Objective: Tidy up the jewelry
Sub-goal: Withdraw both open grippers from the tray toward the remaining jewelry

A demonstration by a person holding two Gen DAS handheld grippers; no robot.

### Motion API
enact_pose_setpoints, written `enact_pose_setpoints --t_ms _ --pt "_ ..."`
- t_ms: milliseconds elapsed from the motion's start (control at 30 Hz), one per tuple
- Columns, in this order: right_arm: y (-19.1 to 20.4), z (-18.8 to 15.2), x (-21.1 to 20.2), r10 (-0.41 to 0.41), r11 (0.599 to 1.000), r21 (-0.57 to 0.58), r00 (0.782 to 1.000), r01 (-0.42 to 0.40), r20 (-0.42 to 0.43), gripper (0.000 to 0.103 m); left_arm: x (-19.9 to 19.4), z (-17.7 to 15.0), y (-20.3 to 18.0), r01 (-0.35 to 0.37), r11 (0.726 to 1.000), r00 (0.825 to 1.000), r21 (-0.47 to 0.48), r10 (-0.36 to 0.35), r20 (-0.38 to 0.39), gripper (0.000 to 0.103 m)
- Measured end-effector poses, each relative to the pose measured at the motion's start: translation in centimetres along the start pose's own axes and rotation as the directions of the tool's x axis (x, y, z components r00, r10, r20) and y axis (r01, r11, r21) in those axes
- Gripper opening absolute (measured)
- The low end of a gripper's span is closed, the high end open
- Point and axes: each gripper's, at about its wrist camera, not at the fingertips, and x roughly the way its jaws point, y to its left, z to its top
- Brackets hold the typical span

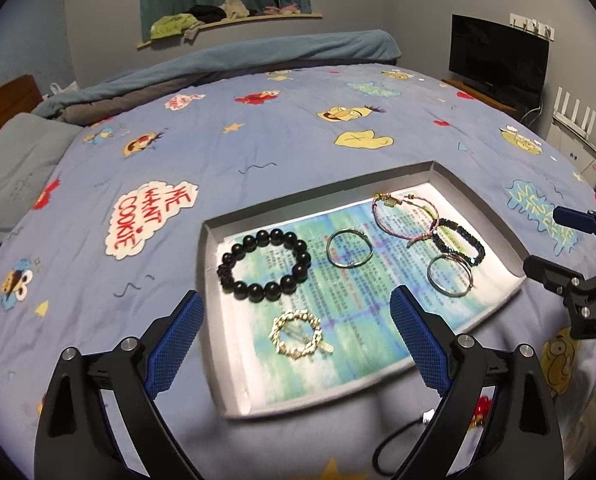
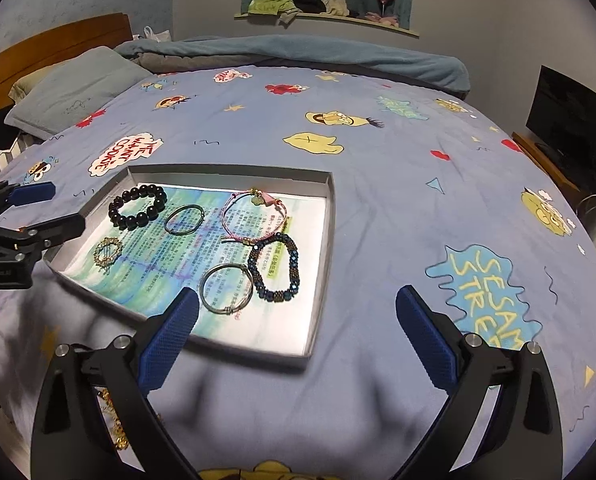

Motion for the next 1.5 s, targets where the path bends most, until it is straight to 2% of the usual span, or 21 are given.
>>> enact_pose_setpoints --t_ms 433,633,933,1300,1500 --pt "0.2 -1.6 -3.9 0.009 1.0 0.014 1.0 -0.009 0.024 0.097 -4.7 -3.0 1.8 -0.014 0.999 0.999 -0.036 0.016 0.046 0.094" --pt "0.5 -2.5 -5.2 0.018 1.0 0.009 0.999 -0.018 0.039 0.097 -6.0 -4.9 2.8 -0.01 0.998 0.999 -0.058 0.012 0.034 0.094" --pt "1.6 -4.6 -5.7 0.021 1.0 -0.016 0.999 -0.02 0.028 0.097 -6.3 -7.7 3.1 -0.049 0.998 0.999 -0.049 0.049 0.017 0.094" --pt "2.2 -7.7 -4.3 0.048 0.999 -0.011 0.999 -0.048 -0.017 0.097 -5.2 -11.1 1.2 0.032 0.998 0.999 -0.062 -0.033 -0.02 0.094" --pt "3.1 -8.9 -4.0 0.114 0.994 0.001 0.993 -0.114 -0.028 0.097 -5.1 -12.4 -0.5 0.034 0.999 0.999 -0.015 -0.034 -0.025 0.094"
